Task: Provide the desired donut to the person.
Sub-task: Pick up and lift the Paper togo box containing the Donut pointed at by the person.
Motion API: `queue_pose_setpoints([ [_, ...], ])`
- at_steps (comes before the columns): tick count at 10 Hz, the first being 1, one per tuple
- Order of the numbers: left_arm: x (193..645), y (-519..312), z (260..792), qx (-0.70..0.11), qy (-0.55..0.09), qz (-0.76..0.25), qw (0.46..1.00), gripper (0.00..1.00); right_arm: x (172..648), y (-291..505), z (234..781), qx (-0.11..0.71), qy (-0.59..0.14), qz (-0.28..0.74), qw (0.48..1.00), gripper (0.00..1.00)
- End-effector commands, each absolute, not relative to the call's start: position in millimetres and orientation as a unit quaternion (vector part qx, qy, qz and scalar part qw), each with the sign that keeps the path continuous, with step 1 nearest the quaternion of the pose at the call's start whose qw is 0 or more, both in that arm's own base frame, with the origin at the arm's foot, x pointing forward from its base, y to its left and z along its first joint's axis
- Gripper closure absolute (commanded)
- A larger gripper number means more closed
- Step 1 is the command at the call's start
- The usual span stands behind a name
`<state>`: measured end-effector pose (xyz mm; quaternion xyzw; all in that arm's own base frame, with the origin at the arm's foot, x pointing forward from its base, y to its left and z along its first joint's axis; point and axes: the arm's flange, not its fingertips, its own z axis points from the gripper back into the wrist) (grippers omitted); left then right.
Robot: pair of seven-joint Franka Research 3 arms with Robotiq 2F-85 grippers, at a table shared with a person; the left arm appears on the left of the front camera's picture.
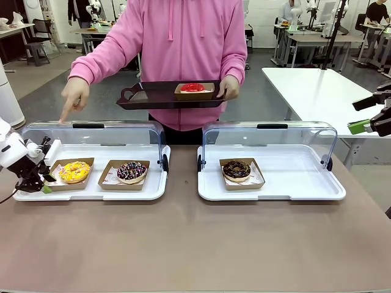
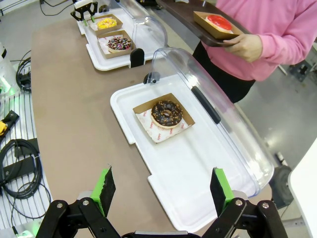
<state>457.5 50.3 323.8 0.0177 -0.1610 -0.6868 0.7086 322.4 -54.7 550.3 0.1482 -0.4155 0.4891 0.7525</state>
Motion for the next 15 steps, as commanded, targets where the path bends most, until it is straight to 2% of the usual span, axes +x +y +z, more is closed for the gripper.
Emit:
queue_pose_setpoints([
  [1,459,52,323,0.013,-0.160,-0.686,0.710,1.00,323,-55,549,0.153,-0.416,0.488,0.752,0.00],
  [7,440,47,340,0.010,-0.159,-0.700,0.696,1.00,323,-55,549,0.153,-0.416,0.488,0.752,0.00],
  [9,413,45,363,0.020,-0.166,-0.709,0.685,1.00,323,-55,549,0.153,-0.416,0.488,0.752,0.00],
  [12,355,53,407,0.025,-0.213,-0.719,0.661,1.00,323,-55,549,0.153,-0.416,0.488,0.752,0.00],
  [13,340,56,421,0.036,-0.226,-0.706,0.670,1.00,323,-55,549,0.153,-0.416,0.488,0.752,0.00],
  [15,311,62,448,-0.007,-0.207,-0.703,0.680,1.00,323,-55,549,0.153,-0.416,0.488,0.752,0.00],
])
